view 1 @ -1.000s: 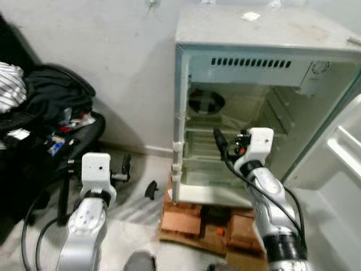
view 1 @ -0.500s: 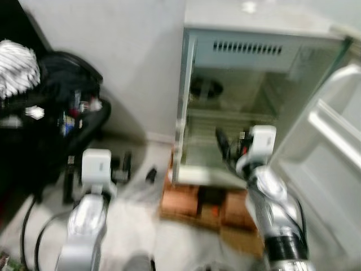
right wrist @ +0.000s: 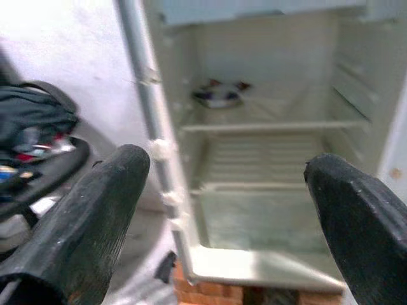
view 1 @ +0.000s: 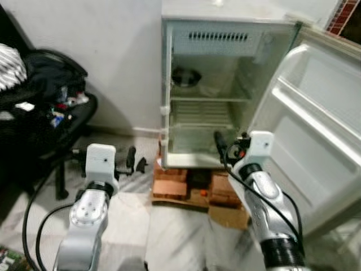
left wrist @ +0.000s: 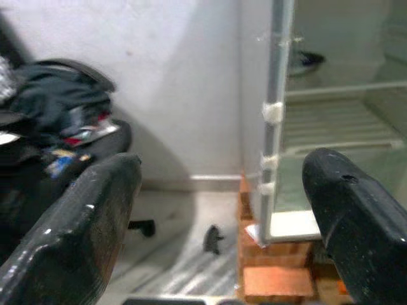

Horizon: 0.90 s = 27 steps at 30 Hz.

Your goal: Restocking fridge

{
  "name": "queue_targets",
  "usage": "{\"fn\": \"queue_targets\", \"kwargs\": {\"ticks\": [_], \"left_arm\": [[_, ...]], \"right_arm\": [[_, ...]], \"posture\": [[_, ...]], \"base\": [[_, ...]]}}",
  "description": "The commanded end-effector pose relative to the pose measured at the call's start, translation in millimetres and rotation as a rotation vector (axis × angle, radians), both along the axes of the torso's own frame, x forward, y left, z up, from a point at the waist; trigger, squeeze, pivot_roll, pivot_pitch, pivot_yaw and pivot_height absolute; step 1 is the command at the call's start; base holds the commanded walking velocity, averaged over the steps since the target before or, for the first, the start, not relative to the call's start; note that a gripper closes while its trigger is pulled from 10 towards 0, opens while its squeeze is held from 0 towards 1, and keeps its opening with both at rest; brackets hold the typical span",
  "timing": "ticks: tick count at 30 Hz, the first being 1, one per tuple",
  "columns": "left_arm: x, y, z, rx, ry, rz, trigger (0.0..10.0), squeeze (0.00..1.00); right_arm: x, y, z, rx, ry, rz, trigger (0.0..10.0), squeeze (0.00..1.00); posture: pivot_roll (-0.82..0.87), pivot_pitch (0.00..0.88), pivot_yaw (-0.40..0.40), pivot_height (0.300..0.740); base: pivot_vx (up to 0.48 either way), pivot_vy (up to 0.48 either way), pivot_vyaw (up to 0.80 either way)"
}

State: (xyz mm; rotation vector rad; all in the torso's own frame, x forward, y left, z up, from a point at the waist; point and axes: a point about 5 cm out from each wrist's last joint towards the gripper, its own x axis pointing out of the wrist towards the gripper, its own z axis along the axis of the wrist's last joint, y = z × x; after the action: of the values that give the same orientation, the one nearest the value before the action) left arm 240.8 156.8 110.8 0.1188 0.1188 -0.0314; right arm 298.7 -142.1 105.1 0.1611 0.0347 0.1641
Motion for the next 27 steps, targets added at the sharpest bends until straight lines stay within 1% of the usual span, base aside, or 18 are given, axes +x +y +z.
{"fn": "queue_targets", "kwargs": {"ticks": [1,2,4,9,14,15,17,21,23,27], "left_arm": [[0.2,-2.9,0,0.007,0.002,-0.011,10.0,0.00],[0.2,-2.9,-3,-0.001,0.028,0.008,10.0,0.00],[0.0,-3.4,-7,0.010,0.069,0.027,10.0,0.00],[-1.5,-8.8,-8,0.043,0.071,-0.005,10.0,0.00],[-2.5,-11.4,-9,0.059,0.065,-0.033,10.0,0.00],[-2.3,-10.9,-9,0.085,0.060,-0.039,10.0,0.00],[-2.1,-10.2,-9,0.098,0.057,-0.038,10.0,0.00],[-1.5,-9.9,-9,0.086,0.068,-0.037,10.0,0.00],[-2.4,-12.5,-10,0.074,0.072,-0.058,10.0,0.00],[-3.9,-16.9,-10,0.085,0.063,-0.090,10.0,0.00]], "right_arm": [[-0.2,-3.7,1,-0.006,0.000,-0.010,10.0,0.00],[-0.1,-3.6,0,-0.007,0.004,-0.009,10.0,0.00],[0.2,-3.9,-2,0.005,0.018,-0.015,10.0,0.00],[1.9,-3.2,-3,0.030,0.034,-0.024,10.0,0.00],[2.8,-2.0,-3,0.027,0.033,-0.021,10.0,0.00],[3.4,-1.4,-2,0.025,0.032,-0.019,10.0,0.00],[3.6,-1.1,-2,0.024,0.031,-0.018,10.0,0.00],[4.8,-0.7,0,0.030,0.015,-0.017,10.0,0.00],[4.9,-0.3,0,0.032,0.014,-0.014,10.0,0.00],[4.4,1.9,-1,0.036,0.019,0.007,10.0,0.00]], "posture": [[0.11,0.039,-0.024,0.740],[0.11,0.040,-0.023,0.740],[0.11,0.041,-0.023,0.740],[0.12,0.045,-0.025,0.740],[0.12,0.047,-0.025,0.740],[0.12,0.047,-0.025,0.740],[0.12,0.047,-0.025,0.740],[0.12,0.048,-0.026,0.740],[0.12,0.045,-0.026,0.740],[0.12,0.044,-0.027,0.740]], "base": [[0.000,0.000,0.00],[0.000,-0.480,0.00],[0.000,-0.458,0.00],[0.000,-0.442,0.00],[-0.268,-0.398,0.00],[-0.244,-0.412,0.00],[-0.244,-0.412,0.00],[-0.182,-0.415,0.00],[-0.401,-0.157,0.00],[-0.465,0.000,0.00]]}}
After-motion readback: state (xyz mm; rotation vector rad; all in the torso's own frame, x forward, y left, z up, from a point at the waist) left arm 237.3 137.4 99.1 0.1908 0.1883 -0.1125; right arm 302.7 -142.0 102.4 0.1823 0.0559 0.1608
